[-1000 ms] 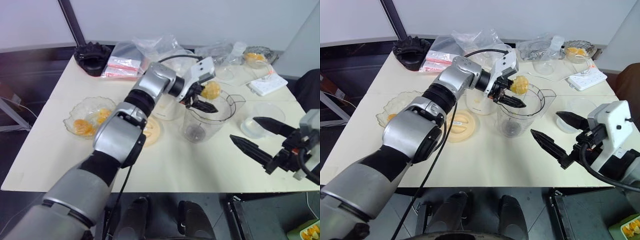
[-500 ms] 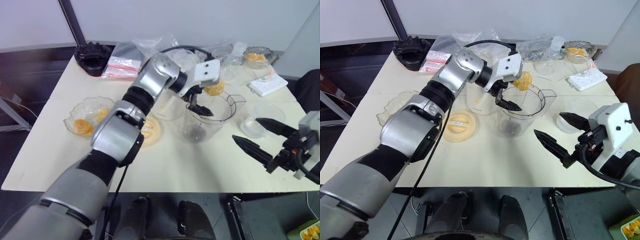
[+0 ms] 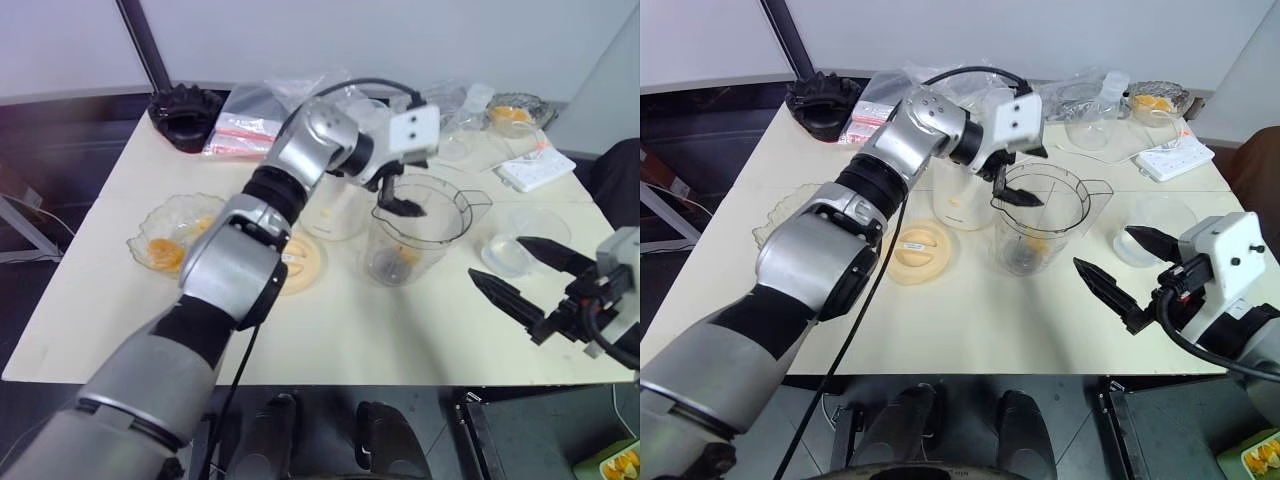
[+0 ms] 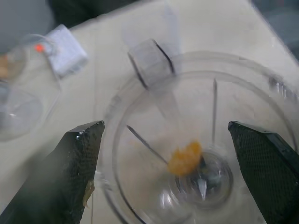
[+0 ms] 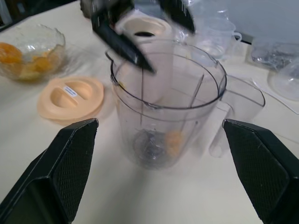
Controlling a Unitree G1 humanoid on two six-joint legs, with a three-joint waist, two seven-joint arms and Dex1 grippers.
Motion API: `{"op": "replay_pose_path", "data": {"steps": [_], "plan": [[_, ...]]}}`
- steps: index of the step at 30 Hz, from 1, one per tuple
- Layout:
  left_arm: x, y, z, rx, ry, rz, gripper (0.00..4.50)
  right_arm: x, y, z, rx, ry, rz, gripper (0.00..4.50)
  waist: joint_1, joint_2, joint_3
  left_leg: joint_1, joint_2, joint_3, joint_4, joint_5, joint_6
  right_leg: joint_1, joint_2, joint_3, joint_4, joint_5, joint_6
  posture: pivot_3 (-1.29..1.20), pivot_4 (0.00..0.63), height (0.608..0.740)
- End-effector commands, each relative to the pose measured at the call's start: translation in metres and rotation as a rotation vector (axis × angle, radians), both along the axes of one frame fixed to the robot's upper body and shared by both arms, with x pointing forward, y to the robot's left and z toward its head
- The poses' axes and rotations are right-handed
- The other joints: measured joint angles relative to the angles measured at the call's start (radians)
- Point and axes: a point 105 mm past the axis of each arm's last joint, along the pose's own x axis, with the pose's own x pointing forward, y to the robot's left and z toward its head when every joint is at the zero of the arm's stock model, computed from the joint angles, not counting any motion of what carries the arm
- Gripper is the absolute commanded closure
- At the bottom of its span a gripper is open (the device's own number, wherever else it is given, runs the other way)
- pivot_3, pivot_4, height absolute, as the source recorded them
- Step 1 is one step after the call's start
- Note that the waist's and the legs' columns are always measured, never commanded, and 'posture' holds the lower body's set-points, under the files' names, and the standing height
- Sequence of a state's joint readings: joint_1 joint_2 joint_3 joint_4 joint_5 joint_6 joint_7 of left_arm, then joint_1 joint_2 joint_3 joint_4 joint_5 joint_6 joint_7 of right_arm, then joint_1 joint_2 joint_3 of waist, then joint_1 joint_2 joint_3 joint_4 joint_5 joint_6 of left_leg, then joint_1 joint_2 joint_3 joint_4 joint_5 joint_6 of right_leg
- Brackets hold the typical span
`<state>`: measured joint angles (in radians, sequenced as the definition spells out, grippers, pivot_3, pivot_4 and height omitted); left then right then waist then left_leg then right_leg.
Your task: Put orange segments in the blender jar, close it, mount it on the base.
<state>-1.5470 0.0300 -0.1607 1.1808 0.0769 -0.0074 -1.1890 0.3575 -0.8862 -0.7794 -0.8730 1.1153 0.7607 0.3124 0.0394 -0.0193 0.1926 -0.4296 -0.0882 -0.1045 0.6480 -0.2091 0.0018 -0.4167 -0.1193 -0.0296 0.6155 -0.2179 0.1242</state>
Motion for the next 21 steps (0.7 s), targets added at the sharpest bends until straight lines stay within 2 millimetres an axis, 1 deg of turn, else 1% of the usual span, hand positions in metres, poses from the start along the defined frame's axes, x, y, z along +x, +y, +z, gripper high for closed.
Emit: {"op": "replay_pose_path", "data": {"steps": [1, 4, 6, 7, 8, 10, 12, 14, 18, 21], "plan": [[-0.001, 0.003, 0.068, -0.31, 0.028, 0.03, 0.06, 0.008, -0.012, -0.003, -0.027, -0.036, -0.067, 0.0, 0.0, 0.0, 0.0, 0.0, 0.0, 0.0, 0.0, 0.0, 0.0, 0.0, 0.0, 0.0, 0.0, 0.0, 0.0, 0.0, 0.15, 0.74], [0.003, 0.013, 0.086, -0.42, 0.097, 0.062, 0.06, 0.013, -0.02, -0.009, -0.034, -0.043, -0.109, 0.0, 0.0, 0.0, 0.0, 0.0, 0.0, 0.0, 0.0, 0.0, 0.0, 0.0, 0.0, 0.0, 0.0, 0.001, 0.002, 0.0, 0.15, 0.74], [0.003, 0.032, 0.097, -0.485, 0.163, 0.05, 0.06, 0.018, -0.031, -0.017, -0.056, -0.044, -0.174, 0.0, -0.003, 0.001, 0.0, 0.001, 0.0, 0.0, 0.0, 0.0, 0.0, 0.0, 0.0, 0.0, 0.0, 0.001, 0.002, 0.0, 0.15, 0.74], [0.002, 0.041, 0.099, -0.504, 0.173, 0.036, 0.06, 0.019, -0.036, -0.022, -0.06, -0.038, -0.2, 0.0, -0.004, 0.001, 0.0, 0.001, 0.0, 0.001, 0.0, 0.0, 0.0, 0.0, 0.0, 0.0, 0.0, 0.001, 0.002, 0.0, 0.15, 0.74], [0.001, 0.057, 0.095, -0.502, 0.161, 0.032, 0.06, 0.02, -0.042, -0.028, -0.058, -0.037, -0.245, 0.0, -0.005, 0.002, -0.001, 0.001, 0.0, 0.001, 0.0, 0.0, 0.0, 0.0, 0.0, 0.0, 0.001, 0.001, 0.002, 0.0, 0.15, 0.74], [-0.006, 0.08, 0.082, -0.492, 0.165, 0.03, 0.06, 0.02, -0.051, -0.04, -0.058, -0.022, -0.308, 0.0, -0.015, 0.006, -0.003, 0.003, 0.0, 0.001, -0.001, 0.0, 0.0, 0.001, 0.001, 0.001, 0.001, 0.002, 0.0, 0.0, 0.15, 0.74], [-0.019, 0.096, 0.069, -0.487, 0.196, 0.033, 0.06, 0.019, -0.064, -0.049, -0.058, -0.014, -0.383, 0.0, -0.027, 0.01, -0.003, 0.005, 0.0, 0.0, -0.002, 0.0, 0.0, 0.001, 0.001, 0.002, 0.002, 0.002, -0.001, 0.0, 0.15, 0.74], [-0.032, 0.111, 0.053, -0.474, 0.2, 0.058, 0.06, 0.018, -0.079, -0.059, -0.057, -0.011, -0.476, 0.0, -0.027, 0.009, -0.002, 0.004, 0.0, -0.001, -0.002, 0.0, -0.001, 0.001, 0.001, 0.003, 0.003, 0.002, -0.001, 0.0, 0.15, 0.74], [-0.055, 0.128, 0.023, -0.435, 0.217, 0.102, 0.06, 0.019, -0.104, -0.076, -0.074, 0.004, -0.603, 0.0, -0.026, 0.01, -0.002, 0.004, -0.001, -0.001, 0.0, 0.0, -0.001, 0.001, 0.001, 0.005, 0.003, 0.002, -0.002, 0.0, 0.15, 0.74], [-0.069, 0.136, 0.007, -0.423, 0.259, 0.122, 0.06, 0.024, -0.125, -0.086, -0.068, 0.008, -0.684, 0.0, -0.027, 0.011, -0.003, 0.005, -0.001, -0.001, 0.0, 0.0, -0.002, 0.002, 0.001, 0.006, 0.002, 0.001, -0.006, 0.0, 0.15, 0.74]]}}
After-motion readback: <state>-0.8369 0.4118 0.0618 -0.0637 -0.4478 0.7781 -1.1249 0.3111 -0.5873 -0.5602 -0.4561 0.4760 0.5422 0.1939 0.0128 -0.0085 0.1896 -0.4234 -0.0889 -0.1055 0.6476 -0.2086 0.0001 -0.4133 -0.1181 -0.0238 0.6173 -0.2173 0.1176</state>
